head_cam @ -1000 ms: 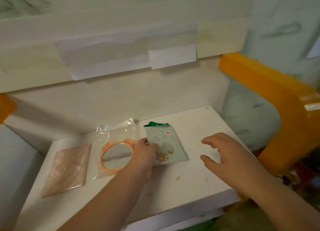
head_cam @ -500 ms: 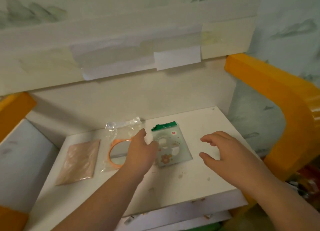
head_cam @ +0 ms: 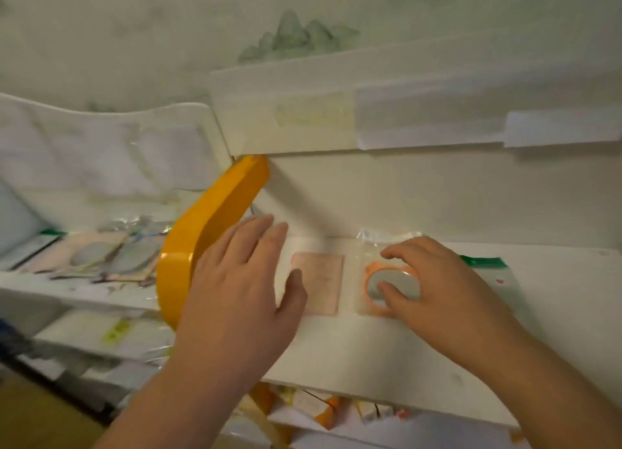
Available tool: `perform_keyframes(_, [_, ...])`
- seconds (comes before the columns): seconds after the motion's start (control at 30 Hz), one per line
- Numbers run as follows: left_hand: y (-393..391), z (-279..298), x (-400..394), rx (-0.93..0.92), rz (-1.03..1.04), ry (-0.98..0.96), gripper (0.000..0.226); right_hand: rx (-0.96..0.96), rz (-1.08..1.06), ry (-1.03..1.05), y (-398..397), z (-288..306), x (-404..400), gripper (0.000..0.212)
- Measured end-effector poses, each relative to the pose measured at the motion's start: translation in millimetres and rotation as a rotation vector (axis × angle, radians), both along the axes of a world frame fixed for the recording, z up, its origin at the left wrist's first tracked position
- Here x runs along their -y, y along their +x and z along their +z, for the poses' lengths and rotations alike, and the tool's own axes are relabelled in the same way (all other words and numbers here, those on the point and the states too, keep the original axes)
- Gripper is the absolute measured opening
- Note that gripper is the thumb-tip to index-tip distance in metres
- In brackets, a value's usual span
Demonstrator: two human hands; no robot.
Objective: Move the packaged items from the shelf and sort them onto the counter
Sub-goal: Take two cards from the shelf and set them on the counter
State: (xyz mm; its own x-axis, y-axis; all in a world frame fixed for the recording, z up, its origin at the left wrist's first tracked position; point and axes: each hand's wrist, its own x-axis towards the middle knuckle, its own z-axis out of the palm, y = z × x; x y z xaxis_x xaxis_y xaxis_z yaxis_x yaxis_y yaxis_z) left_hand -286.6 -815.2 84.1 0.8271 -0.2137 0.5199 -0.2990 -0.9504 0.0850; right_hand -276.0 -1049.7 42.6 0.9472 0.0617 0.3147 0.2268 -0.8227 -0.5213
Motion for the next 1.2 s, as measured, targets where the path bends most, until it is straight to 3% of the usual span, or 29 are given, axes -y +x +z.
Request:
perform_keyframes(0.23, [-31.1,0.7,-165.9,-0.073,0.254,-0.041,0.057,0.09,0.204,-0.004,-0.7,28.7,-162.0,0.035])
perform_keyframes(0.57, [-56.2,-25.3,-374.0,-0.179,0.386,-0.109,0.063,0.113,0.316,-0.093,0.8,22.8,-369.4,0.037])
perform_keyframes(0.87, [-37.6,-58.1,-469.4,-0.264,0.433,-0.232,0.062,-0.016,0.406,-0.18,35.2,-10.0,-472.4,0.04])
perform_keyframes(1.2, [67.3,-64.4,-567.4,-0.289,0.534,-0.216,0.062,-0.031,0.49,-0.095,165.5,-34.2,-590.1,0.04])
